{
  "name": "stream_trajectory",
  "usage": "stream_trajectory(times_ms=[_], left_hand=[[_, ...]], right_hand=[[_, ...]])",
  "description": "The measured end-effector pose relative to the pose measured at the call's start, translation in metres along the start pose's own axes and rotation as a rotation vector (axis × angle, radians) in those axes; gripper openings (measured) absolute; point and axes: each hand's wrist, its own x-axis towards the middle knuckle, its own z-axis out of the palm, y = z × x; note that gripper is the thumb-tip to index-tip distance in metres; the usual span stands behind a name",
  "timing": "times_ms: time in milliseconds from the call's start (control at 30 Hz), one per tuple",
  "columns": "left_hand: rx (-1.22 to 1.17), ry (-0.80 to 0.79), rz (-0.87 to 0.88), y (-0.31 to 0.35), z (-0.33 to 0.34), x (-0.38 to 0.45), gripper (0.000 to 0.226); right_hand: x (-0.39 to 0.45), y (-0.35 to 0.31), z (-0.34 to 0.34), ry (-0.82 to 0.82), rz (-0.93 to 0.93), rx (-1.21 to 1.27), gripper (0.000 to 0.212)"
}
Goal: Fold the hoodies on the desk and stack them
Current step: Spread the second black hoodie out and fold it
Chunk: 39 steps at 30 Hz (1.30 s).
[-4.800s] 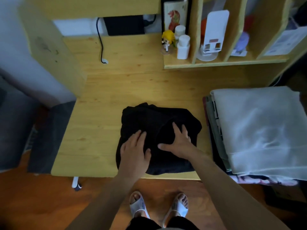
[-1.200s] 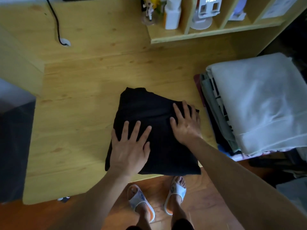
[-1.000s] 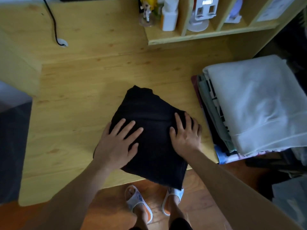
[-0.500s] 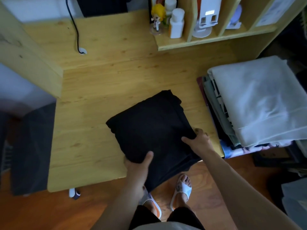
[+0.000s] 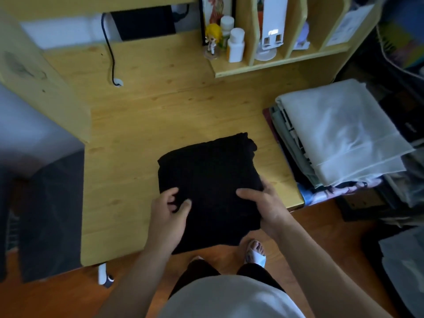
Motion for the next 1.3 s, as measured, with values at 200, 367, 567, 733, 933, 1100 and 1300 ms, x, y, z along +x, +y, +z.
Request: stream_trajectory(times_ms=[200,367,567,733,933,1100,1300], left_hand=[[-0.697,-0.638,-0.001,0.09,-0.055,-0.021,0.069],[-0.774,-0.381,-0.237,0.021,-0.079,0.016,0.05],[-0.528,-0.09,-0.548,-0.072,-0.055,0.051,0.054],[-0.451,0.067,-0.473,-0.081,-0.028,0.062,0.099],[-0.459,0.017,-0.374,-0.092,-0.03,0.064,0.071],[-0.415,0.075,-0.311,-0.094,-0.033,0.06,0.053],[-0.244,0.15,-0.26,-0.105,-0.033,0.05,0.04]], right_hand=[[-0.046,-0.047,0.115,-0.075,-0.846,-1.204,0.032],[-0.018,-0.032,0.141,-0.501,-0.488,-1.477,0.052],[0.039,-0.003,0.077,0.127,-0.381,-1.114,0.047],[0.076,0.032,0.039,0.129,0.187,-0.882,0.093],[0.061,0.039,0.052,0.136,0.148,-0.671,0.045],[0.045,0.073,0.034,0.198,0.272,-0.687,0.046],[0.035,0.107,0.021,0.528,0.305,-0.962,0.095]])
